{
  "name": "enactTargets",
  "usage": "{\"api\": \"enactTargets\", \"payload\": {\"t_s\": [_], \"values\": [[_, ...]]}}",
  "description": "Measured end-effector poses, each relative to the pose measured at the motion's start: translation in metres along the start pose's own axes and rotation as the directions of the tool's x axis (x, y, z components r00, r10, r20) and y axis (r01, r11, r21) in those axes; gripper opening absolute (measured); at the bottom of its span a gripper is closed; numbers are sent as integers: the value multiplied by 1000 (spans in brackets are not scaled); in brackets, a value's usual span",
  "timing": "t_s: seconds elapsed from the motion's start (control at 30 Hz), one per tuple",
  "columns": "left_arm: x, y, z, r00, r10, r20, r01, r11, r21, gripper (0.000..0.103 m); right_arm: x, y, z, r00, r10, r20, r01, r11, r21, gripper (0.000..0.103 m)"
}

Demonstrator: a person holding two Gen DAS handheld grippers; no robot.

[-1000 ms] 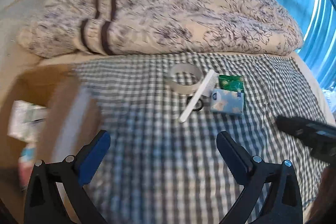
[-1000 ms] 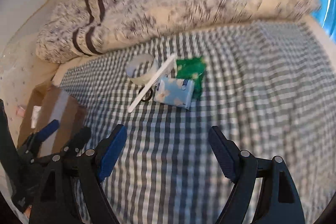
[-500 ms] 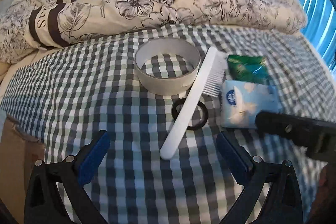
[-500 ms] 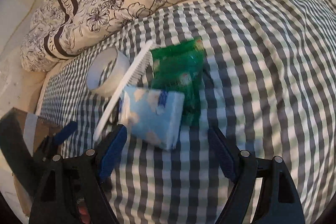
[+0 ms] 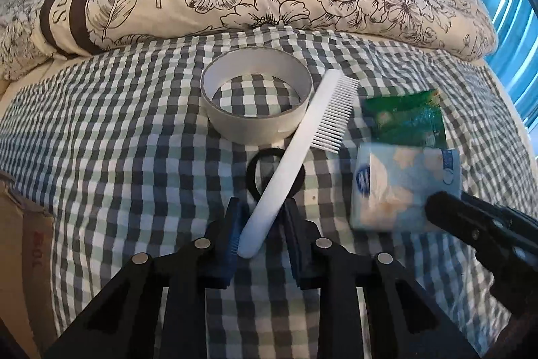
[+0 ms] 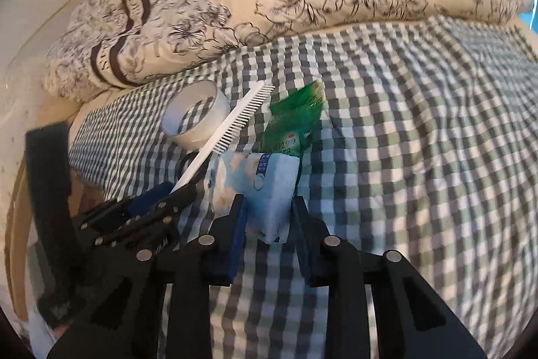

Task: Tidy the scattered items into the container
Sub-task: 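Grasp the blue floral tissue pack with the right tool while the left tool grasps the white comb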

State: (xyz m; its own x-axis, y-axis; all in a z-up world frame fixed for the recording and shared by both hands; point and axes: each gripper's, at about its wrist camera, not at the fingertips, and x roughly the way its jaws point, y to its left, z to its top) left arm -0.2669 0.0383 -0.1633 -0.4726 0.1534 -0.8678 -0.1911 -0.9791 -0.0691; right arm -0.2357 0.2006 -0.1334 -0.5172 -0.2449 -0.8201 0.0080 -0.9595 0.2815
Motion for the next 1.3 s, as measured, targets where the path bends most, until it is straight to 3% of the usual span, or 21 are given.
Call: {"api": "enactTargets", "payload": {"t_s": [0.17,0.4,0.57,0.63,0.7,0.73,0.77,0.8,0.83,0.9,1.0,1.03,1.07,1.1,1.2,1.27,1.3], "values": [[-19,0,-12,999,-51,-7,51,999,5,15,-18,-13,-7,1000,14,-1,-14,1000,28,26],[-44,11,-38,998,-44,-36,43,998,-35,10,-47,-23,-22,1000,-5,25,5,1000,18,26],[-49,5,-44,997,64,31,-65,997,47,12,-44,-25,-24,1000,-6,5,6,1000,22,26],[-41,4,-34,1000,18,22,-19,999,50,22,-38,-27,-25,1000,17,-15,-16,999,40,26],[-29,1,-26,1000,-18,9,17,999,47,63,-29,-25,-26,999,20,-35,-18,999,42,27],[-24,-1,-24,999,-31,8,31,998,48,68,-25,-23,-26,999,18,-45,-17,999,32,40],[-19,-3,-22,999,-45,10,44,998,52,69,-22,-20,-26,999,9,-47,-8,1000,18,67],[-15,-5,-21,998,-58,5,58,997,59,70,-21,-16,-27,999,-8,-34,8,1000,-1,78],[-9,-8,-21,998,-64,-4,64,996,66,70,-21,-13,-28,1000,-21,-16,21,1000,-22,83],[2,-13,-21,999,-33,-11,34,996,80,82,-17,-7,-26,999,-33,-6,33,998,-62,83],[7,-16,-22,1000,-6,16,4,994,109,84,0,-4,-21,998,-40,-44,37,997,-69,83],[7,-16,-22,1000,-8,18,6,994,109,84,6,-4,-20,997,-46,-57,42,997,-71,83],[6,-15,-22,1000,-15,21,13,994,105,76,12,-3,-19,996,-52,-72,47,996,-75,83],[4,-14,-22,999,-19,29,16,995,102,56,18,-2,-20,995,-54,-85,48,996,-80,83],[1,-8,-22,999,-14,29,11,995,102,24,28,1,-23,990,-113,-90,102,988,-112,83],[0,-5,-22,1000,-15,20,13,995,95,19,27,5,-25,983,-168,-75,157,978,-139,72],[0,-4,-22,1000,-18,18,17,995,95,19,26,5,-26,983,-171,-71,160,977,-139,71]]}}
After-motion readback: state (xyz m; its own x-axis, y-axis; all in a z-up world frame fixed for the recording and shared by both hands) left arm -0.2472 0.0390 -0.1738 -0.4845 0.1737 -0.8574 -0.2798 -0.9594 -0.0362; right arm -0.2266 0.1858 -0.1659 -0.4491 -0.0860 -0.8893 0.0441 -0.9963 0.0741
